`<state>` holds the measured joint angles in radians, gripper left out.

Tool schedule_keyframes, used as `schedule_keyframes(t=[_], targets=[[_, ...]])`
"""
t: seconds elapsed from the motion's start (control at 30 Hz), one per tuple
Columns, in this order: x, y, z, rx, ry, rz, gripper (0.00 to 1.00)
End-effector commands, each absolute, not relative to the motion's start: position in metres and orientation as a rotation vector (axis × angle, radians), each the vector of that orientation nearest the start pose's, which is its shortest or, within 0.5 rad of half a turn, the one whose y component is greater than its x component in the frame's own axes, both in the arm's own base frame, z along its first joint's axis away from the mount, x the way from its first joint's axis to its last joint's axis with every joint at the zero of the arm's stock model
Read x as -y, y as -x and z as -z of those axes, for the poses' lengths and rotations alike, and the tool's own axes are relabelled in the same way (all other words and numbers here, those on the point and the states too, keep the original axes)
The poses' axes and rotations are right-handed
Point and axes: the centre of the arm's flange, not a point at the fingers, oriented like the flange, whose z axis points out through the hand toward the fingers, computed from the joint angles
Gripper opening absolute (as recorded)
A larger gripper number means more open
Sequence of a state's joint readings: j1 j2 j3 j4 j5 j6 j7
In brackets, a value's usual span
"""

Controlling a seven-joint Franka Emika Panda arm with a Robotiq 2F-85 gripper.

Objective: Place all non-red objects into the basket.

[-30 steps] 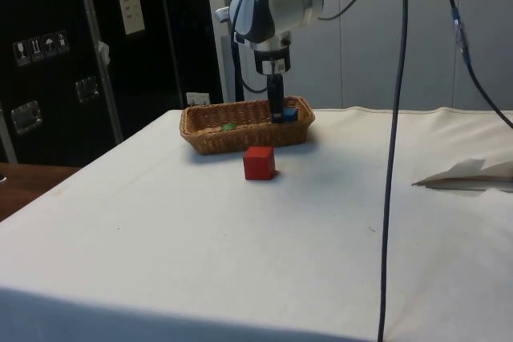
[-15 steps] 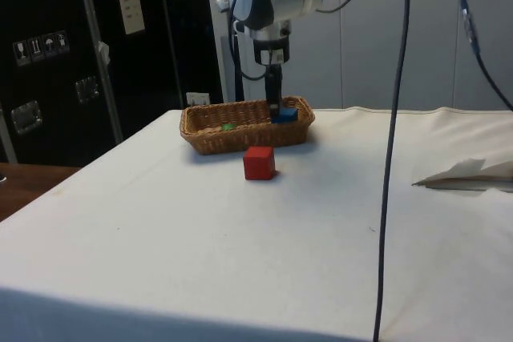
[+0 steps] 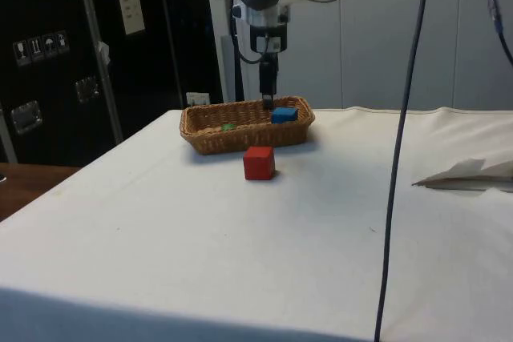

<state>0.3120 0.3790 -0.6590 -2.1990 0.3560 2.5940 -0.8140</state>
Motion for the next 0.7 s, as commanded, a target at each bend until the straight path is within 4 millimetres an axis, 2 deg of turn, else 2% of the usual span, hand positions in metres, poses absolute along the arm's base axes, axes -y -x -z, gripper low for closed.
schedule_keyframes(t=[0.0, 0.67], targets=[[0.193, -0.529, -0.255, 0.35, 3.218, 0.149, 1.0], [0.126, -0.523, -0.255, 0.371, 3.164, 0.233, 1.0]])
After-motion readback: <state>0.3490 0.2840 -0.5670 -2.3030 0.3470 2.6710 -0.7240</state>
